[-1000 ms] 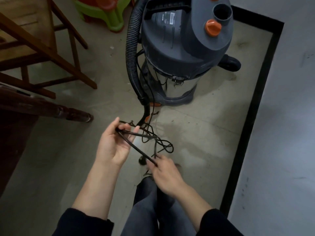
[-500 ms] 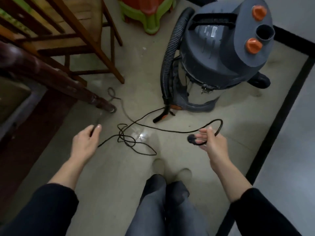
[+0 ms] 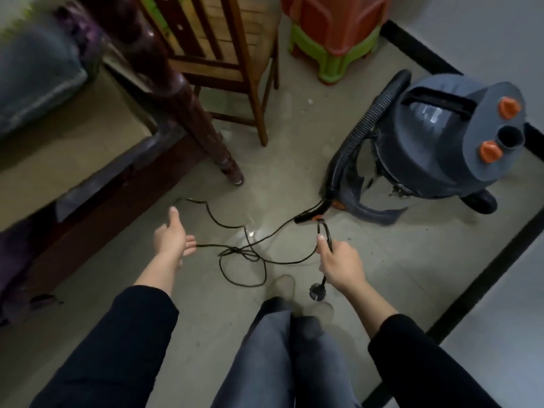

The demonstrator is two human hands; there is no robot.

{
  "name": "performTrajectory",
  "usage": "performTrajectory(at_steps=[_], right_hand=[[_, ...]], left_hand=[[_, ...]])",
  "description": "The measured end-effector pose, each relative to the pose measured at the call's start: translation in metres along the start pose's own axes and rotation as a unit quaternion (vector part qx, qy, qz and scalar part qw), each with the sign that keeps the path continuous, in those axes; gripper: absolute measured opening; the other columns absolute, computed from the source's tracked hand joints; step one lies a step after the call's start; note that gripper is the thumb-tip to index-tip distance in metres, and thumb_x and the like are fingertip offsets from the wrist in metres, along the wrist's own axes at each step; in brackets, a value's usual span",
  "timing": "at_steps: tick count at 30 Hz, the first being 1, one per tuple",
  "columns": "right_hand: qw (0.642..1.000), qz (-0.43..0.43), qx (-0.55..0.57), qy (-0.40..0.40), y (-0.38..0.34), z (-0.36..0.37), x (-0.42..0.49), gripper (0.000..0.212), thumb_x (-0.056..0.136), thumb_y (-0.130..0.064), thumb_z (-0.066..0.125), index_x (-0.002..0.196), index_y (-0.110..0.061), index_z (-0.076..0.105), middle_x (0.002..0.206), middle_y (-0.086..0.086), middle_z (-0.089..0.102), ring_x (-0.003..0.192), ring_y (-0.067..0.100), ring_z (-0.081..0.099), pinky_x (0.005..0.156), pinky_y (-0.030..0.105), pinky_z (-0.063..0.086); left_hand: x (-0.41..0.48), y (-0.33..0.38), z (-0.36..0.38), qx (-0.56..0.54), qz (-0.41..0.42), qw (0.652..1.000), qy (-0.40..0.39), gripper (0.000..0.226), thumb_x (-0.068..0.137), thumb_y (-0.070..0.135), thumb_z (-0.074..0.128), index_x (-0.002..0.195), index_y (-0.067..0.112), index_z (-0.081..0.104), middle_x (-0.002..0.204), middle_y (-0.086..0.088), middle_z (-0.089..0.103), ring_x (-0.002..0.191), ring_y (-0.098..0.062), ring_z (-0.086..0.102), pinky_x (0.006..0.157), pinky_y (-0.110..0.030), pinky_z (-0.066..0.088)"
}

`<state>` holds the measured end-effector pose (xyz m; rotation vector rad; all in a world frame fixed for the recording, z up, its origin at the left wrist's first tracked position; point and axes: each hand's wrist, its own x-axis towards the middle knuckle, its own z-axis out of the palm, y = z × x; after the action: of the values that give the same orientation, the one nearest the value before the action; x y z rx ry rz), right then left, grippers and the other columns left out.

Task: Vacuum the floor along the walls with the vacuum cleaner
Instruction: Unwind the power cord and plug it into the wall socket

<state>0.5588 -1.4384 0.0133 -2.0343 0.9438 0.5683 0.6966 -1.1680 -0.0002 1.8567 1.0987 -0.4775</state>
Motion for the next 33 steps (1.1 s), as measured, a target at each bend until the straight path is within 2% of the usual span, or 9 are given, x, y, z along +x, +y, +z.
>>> performTrajectory(at_steps=[4,8,11,15,18,23,27,30,33], right_hand=[[0.998,-0.012,0.065,0.0,-0.031,0.002,0.002,0.047,0.099,-0.043,0.042,0.085,-0.005,0.066,0.075,0.013,0.068,0.068,0.034,0.067,0.072,0.051,0.057],[0.992,-0.032,0.115,0.031,-0.06,0.005,0.005,0.038,0.1,-0.041,0.043,0.078,-0.017,0.062,0.073,0.007,0.068,0.064,0.029,0.068,0.069,0.049,0.058],[0.99,-0.025,0.113,0.086,-0.066,0.004,0.012,0.041,0.099,-0.045,0.04,0.073,-0.02,0.059,0.072,0.006,0.067,0.065,0.032,0.067,0.072,0.051,0.057],[0.99,-0.024,0.065,0.121,-0.052,-0.003,0.016,0.045,0.099,-0.051,0.036,0.075,-0.021,0.059,0.07,0.004,0.067,0.065,0.029,0.067,0.073,0.047,0.055],[0.991,-0.052,0.02,0.119,-0.035,-0.008,0.013,0.045,0.1,-0.05,0.036,0.082,-0.017,0.062,0.067,0.005,0.067,0.062,0.027,0.066,0.071,0.045,0.055],[0.99,-0.086,-0.036,0.11,-0.018,-0.023,0.002,0.05,0.098,-0.053,0.039,0.078,-0.014,0.063,0.057,0.003,0.064,0.053,0.023,0.062,0.059,0.04,0.053],[0.977,-0.124,-0.104,0.14,-0.004,-0.044,-0.008,0.042,0.099,-0.045,0.043,0.075,-0.014,0.057,0.06,0.003,0.06,0.062,0.029,0.06,0.052,0.036,0.035],[0.937,-0.216,-0.173,0.214,0.01,-0.061,-0.019,0.026,0.096,-0.034,0.057,0.081,-0.015,0.067,0.057,0.0,0.063,0.054,0.024,0.062,0.046,0.028,0.031],[0.926,-0.256,-0.195,0.198,0.034,-0.075,-0.03,0.044,0.097,-0.051,0.037,0.083,-0.023,0.068,0.066,-0.008,0.068,0.055,0.012,0.064,0.047,0.027,0.048]], left_hand=[[-0.008,0.014,-0.037,0.094,0.214,0.965,0.119,0.055,0.099,0.055,0.04,0.09,0.004,0.058,0.081,-0.008,0.062,0.082,-0.027,0.059,0.075,-0.034,0.043],[-0.01,0.015,-0.069,0.102,0.374,0.904,0.178,0.044,0.098,0.042,0.052,0.078,0.004,0.05,0.078,-0.011,0.051,0.076,-0.027,0.048,0.067,-0.03,0.03],[0.001,-0.009,-0.08,0.137,0.351,0.912,0.164,0.043,0.098,0.044,0.052,0.087,0.002,0.057,0.087,-0.014,0.053,0.079,-0.028,0.051,0.07,-0.031,0.034],[0.014,-0.036,-0.065,0.043,0.119,0.989,0.078,0.047,0.101,0.05,0.041,0.104,0.008,0.06,0.099,-0.011,0.067,0.087,-0.024,0.063,0.08,-0.038,0.049],[0.022,-0.045,-0.038,-0.027,0.041,0.998,0.027,0.046,0.102,0.045,0.042,0.135,0.015,0.051,0.12,-0.004,0.06,0.103,-0.021,0.061,0.087,-0.039,0.052],[0.017,-0.045,0.012,0.087,0.077,0.989,-0.088,0.051,0.099,0.033,0.054,0.147,0.022,0.041,0.137,-0.006,0.056,0.119,-0.025,0.057,0.104,-0.046,0.045],[-0.013,-0.045,0.061,0.173,0.127,0.96,-0.182,0.052,0.096,0.021,0.059,0.145,0.021,0.045,0.134,-0.008,0.058,0.109,-0.02,0.057,0.096,-0.035,0.048],[-0.045,-0.039,0.099,0.223,0.191,0.918,-0.268,0.066,0.093,0.012,0.061,0.151,0.028,0.034,0.151,-0.007,0.043,0.118,-0.017,0.052,0.088,-0.027,0.045],[-0.083,-0.023,0.134,0.279,0.307,0.852,-0.321,0.093,0.086,0.014,0.07,0.156,0.038,0.013,0.162,0.002,0.017,0.146,-0.019,0.023,0.111,-0.033,0.031]])
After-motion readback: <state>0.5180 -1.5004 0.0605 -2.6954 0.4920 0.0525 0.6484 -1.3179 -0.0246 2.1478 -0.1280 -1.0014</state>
